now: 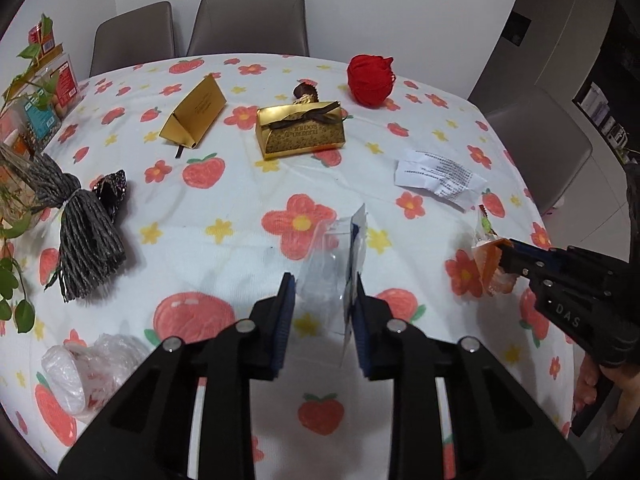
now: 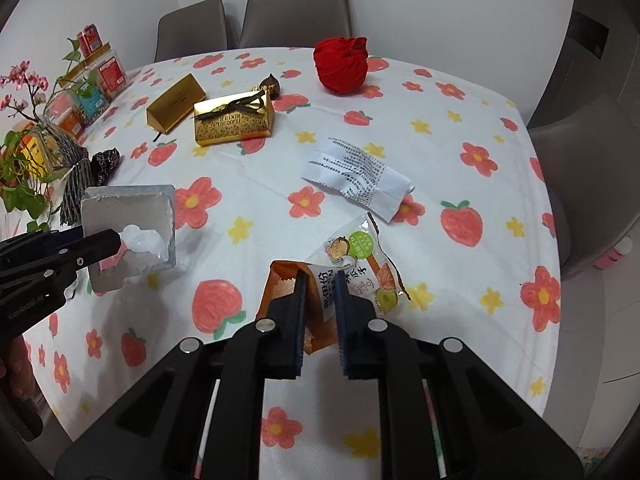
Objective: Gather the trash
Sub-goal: 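Carry the cup and packet to the bin and release both tools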
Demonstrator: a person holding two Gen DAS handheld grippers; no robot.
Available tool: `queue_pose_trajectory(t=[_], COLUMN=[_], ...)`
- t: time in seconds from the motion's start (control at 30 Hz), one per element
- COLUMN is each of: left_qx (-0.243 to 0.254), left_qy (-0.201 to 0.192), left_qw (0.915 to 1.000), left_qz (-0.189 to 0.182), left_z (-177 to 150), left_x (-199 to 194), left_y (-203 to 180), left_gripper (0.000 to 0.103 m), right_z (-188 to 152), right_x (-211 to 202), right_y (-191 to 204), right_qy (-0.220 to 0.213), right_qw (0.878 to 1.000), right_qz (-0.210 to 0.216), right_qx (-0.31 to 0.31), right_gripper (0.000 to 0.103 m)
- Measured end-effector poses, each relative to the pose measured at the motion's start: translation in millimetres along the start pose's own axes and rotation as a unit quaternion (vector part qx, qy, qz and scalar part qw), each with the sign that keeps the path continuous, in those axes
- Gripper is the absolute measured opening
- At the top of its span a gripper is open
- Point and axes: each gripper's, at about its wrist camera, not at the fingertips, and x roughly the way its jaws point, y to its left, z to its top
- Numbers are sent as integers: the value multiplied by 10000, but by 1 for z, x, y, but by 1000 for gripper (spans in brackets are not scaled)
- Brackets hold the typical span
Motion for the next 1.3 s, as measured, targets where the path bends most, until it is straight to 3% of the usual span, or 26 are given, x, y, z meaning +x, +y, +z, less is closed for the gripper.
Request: queue_pose_trajectory(t=[0.3,0.73,0.97,1.3], left_qx=[665,1619,2107,2325], left_qy=[-40,-57,-38,82], left_qw=[9972,9822,9699,9606], left_qz=[-330,-949,-1220,-1521], left_z=[2,-12,-36,-92], left_x=[-24,-37,-41,-30], left_y=[-40,-137,-226,-403], left_gripper=[27,27,27,27], right_z=[-16,-68,-123,-228], right_x=[-54,-112,-155,-218], right_y=[-17,-73,-144,-288], right_qy=[-301,-512,-607,-505], right_qw=[9982,9887,9789,9716], right_qz=[-324,-880,-1172,-1359], right_qx=[417,1101,1557,1868], right_gripper=[12,12,12,12])
